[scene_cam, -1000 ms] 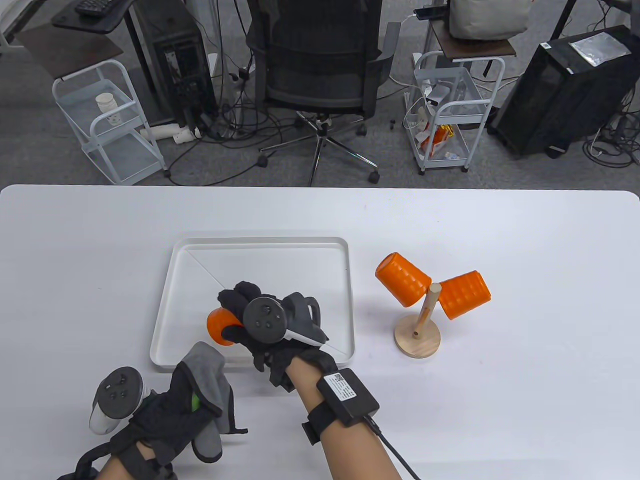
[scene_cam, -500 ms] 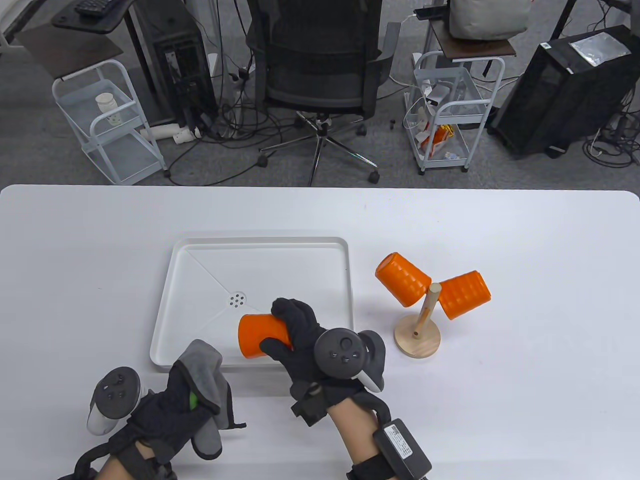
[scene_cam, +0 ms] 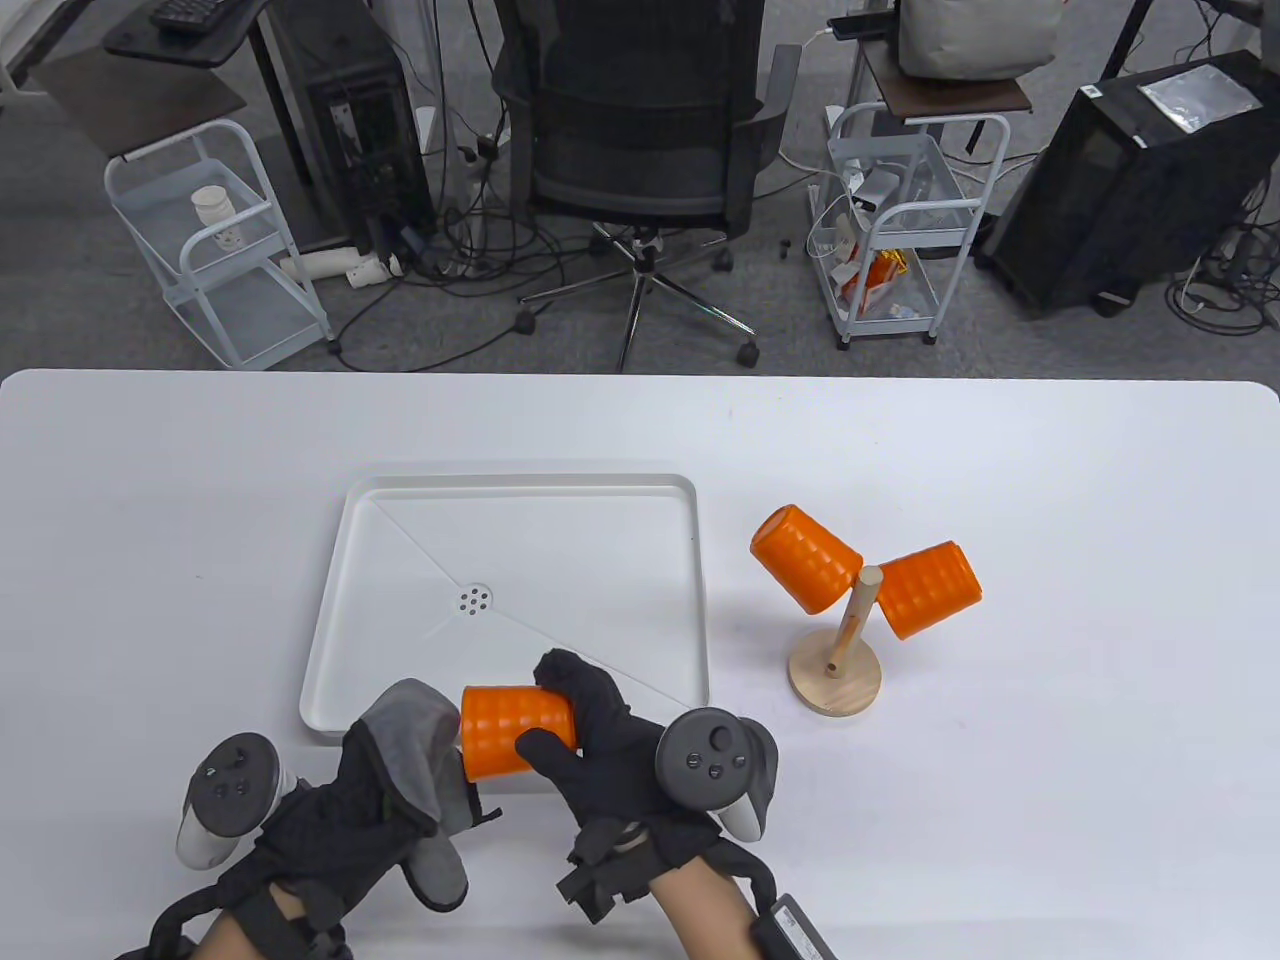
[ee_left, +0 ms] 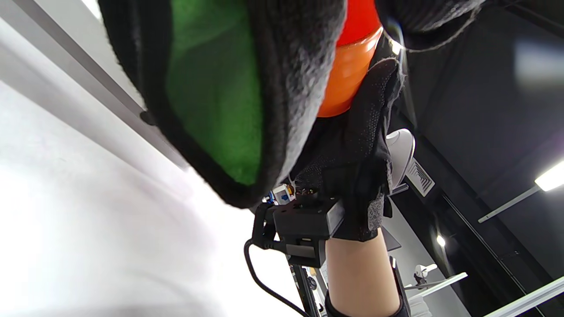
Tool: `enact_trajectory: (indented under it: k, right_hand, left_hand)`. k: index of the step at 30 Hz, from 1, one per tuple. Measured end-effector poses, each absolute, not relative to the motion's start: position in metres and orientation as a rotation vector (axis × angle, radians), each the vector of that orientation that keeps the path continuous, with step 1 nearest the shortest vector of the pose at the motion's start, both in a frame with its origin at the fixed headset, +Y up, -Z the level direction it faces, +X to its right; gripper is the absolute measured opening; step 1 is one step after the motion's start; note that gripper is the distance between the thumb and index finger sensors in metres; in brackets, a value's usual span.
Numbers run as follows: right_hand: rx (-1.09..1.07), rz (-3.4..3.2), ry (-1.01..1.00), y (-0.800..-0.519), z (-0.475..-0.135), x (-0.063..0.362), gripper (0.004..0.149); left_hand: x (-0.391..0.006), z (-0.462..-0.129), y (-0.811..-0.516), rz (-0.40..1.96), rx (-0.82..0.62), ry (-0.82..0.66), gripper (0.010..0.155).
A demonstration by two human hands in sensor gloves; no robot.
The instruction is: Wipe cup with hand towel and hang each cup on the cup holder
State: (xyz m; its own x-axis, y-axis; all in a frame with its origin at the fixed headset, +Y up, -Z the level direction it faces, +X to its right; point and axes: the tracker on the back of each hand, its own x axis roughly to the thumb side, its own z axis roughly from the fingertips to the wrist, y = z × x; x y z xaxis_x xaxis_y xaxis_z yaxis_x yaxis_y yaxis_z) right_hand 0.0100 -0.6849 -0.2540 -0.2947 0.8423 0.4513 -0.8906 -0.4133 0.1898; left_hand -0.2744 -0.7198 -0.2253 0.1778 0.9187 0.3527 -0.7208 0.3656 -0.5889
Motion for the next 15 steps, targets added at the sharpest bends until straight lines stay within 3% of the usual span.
enact_trajectory:
  k: [15]
  right_hand:
    - [0.58,1.809,-0.062,-0.6956,-0.2437,0.0116,0.076]
  left_hand:
    - [-0.2676,-0.222,-0.7194,1.238,-0.355,-0.852,0.077]
